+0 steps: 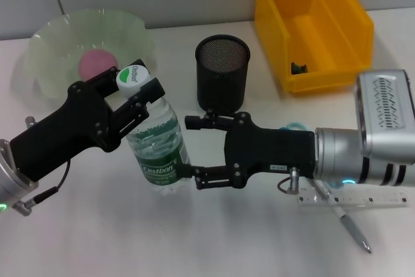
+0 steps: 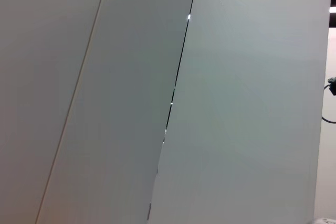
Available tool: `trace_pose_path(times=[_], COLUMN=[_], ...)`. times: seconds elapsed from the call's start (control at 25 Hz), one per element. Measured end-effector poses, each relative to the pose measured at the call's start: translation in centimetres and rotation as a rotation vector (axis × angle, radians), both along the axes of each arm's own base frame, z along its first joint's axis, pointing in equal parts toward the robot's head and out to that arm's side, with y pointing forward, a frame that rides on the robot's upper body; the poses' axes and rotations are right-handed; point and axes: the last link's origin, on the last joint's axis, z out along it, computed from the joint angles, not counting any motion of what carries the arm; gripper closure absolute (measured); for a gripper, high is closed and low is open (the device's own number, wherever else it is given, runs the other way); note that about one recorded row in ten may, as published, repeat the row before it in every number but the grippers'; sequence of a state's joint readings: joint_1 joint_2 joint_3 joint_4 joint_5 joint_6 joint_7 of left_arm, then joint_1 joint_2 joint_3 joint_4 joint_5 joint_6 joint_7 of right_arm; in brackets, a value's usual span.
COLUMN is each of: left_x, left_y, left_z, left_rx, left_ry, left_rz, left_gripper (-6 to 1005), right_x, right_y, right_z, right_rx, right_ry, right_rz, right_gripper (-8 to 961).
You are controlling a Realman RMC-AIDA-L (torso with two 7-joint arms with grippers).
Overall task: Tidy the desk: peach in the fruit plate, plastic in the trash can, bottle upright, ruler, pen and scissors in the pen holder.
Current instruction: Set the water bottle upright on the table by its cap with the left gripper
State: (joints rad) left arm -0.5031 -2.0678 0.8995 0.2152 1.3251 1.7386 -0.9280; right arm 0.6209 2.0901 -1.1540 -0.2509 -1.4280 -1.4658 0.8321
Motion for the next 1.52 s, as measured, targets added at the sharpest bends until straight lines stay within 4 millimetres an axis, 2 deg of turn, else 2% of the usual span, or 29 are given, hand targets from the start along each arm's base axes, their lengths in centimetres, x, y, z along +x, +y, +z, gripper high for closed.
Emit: trace_pose_path(times=[0.24, 0.64, 0.72, 1.0, 1.52], left_x=[0.0, -0.8, -1.3, -2.2, -3.2], left_y=[0.3, 1.5, 1.4, 1.3, 3.2], left_z=[0.2, 0.3, 0.4, 0.9, 1.2], left_rx=[0.02, 0.171, 0.242, 0.303, 0.367], left_ry=[0.015, 0.145, 0.182, 0.202, 0.282], left_rz=[-0.009, -0.014, -0.019, 0.006, 0.102], left_gripper=[547, 542, 541, 537, 531], right_x=[1.9, 3.7, 3.8, 4.3, 4.6], right_y=[-0.4, -1.6, -1.7, -2.0, -2.2], right_z=[1.2, 1.6, 1.6, 1.7, 1.5], right_rx=[0.078, 0.099, 0.1, 0.114, 0.107], right_ry=[0.039, 0.05, 0.05, 0.053, 0.05], right_rz=[-0.078, -0.145, -0.149, -0.168, -0.184], right_gripper=[120, 120, 120, 120, 120])
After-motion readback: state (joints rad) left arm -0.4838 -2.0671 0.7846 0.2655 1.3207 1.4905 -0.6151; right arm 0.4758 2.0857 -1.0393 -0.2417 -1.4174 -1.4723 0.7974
